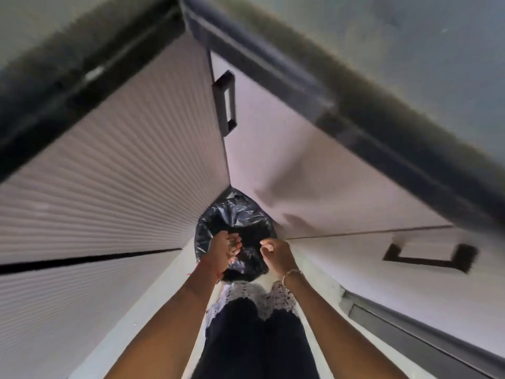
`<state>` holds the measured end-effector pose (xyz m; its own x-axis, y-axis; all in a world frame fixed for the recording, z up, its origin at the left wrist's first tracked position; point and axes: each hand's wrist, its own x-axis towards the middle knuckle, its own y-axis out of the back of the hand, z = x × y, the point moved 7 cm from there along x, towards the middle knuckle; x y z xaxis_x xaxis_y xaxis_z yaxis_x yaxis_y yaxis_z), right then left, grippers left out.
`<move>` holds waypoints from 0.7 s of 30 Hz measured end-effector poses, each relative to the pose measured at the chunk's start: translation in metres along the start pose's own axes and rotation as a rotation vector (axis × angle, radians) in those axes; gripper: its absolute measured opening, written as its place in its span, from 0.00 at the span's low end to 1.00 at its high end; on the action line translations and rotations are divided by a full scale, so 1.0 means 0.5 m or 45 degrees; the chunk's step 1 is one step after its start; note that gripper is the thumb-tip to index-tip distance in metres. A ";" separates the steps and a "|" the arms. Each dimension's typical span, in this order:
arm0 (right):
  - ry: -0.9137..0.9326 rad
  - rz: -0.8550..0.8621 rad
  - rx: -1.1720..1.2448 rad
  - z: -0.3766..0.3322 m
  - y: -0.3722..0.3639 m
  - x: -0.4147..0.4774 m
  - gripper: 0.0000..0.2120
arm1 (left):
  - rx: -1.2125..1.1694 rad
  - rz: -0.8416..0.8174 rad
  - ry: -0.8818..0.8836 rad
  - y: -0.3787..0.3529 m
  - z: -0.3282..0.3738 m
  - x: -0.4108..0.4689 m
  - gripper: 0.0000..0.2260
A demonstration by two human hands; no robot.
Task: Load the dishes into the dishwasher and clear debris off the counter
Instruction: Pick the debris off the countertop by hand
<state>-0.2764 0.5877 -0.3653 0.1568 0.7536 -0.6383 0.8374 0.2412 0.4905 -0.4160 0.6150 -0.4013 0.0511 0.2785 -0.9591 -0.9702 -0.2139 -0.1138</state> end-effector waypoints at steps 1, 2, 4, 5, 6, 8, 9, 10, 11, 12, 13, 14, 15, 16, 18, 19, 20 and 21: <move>0.001 -0.055 -0.068 0.011 -0.024 0.034 0.17 | 0.013 -0.003 -0.022 0.000 0.005 0.030 0.17; -0.017 -0.110 -0.129 0.021 -0.043 0.064 0.19 | 0.030 -0.017 -0.023 0.001 0.009 0.051 0.18; -0.047 -0.173 -0.252 0.029 -0.071 0.102 0.22 | 0.155 -0.040 -0.059 0.006 0.010 0.078 0.18; -0.049 -0.163 -0.294 0.027 -0.077 0.115 0.22 | 0.286 -0.025 -0.109 0.012 0.014 0.082 0.22; -0.060 -0.148 -0.320 0.021 -0.078 0.123 0.22 | 0.428 0.020 -0.170 0.020 0.022 0.078 0.26; -0.075 -0.122 -0.340 0.004 -0.071 0.126 0.22 | 0.598 0.097 -0.299 0.027 0.045 0.073 0.27; -0.071 -0.112 -0.356 -0.009 -0.063 0.121 0.22 | 0.606 0.132 -0.346 0.030 0.058 0.061 0.25; -0.067 -0.103 -0.371 -0.023 -0.053 0.112 0.21 | 0.586 0.179 -0.380 0.030 0.069 0.043 0.21; -0.056 -0.094 -0.389 -0.040 -0.041 0.100 0.20 | 0.571 0.244 -0.432 0.029 0.084 0.018 0.15; -0.047 -0.088 -0.404 -0.058 -0.029 0.086 0.20 | 0.574 0.293 -0.496 0.028 0.097 -0.006 0.12; -0.032 -0.076 -0.420 -0.076 -0.016 0.071 0.19 | 0.644 0.326 -0.576 0.021 0.113 -0.034 0.11; -0.019 -0.069 -0.437 -0.099 0.003 0.050 0.18 | 0.745 0.306 -0.642 0.007 0.127 -0.069 0.11; 0.004 -0.066 -0.465 -0.121 0.020 0.031 0.17 | 0.878 0.291 -0.699 -0.007 0.139 -0.110 0.16; 0.026 -0.063 -0.501 -0.148 0.043 0.006 0.17 | 0.986 0.285 -0.767 -0.019 0.152 -0.156 0.23; 0.071 -0.076 -0.558 -0.198 0.079 -0.042 0.17 | 1.124 0.258 -0.843 -0.034 0.171 -0.222 0.26; 0.096 -0.093 -0.588 -0.230 0.103 -0.073 0.18 | 1.157 0.253 -0.866 -0.040 0.186 -0.260 0.21; 0.140 -0.105 -0.626 -0.261 0.123 -0.103 0.18 | 1.217 0.243 -0.859 -0.044 0.196 -0.295 0.15; 0.194 -0.098 -0.676 -0.297 0.150 -0.134 0.18 | 1.303 0.229 -0.850 -0.052 0.212 -0.339 0.09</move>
<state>-0.3018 0.6464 -0.1977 -0.0048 0.7923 -0.6101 0.4583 0.5440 0.7028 -0.4244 0.6726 -0.2084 0.0584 0.8085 -0.5856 -0.7050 0.4487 0.5492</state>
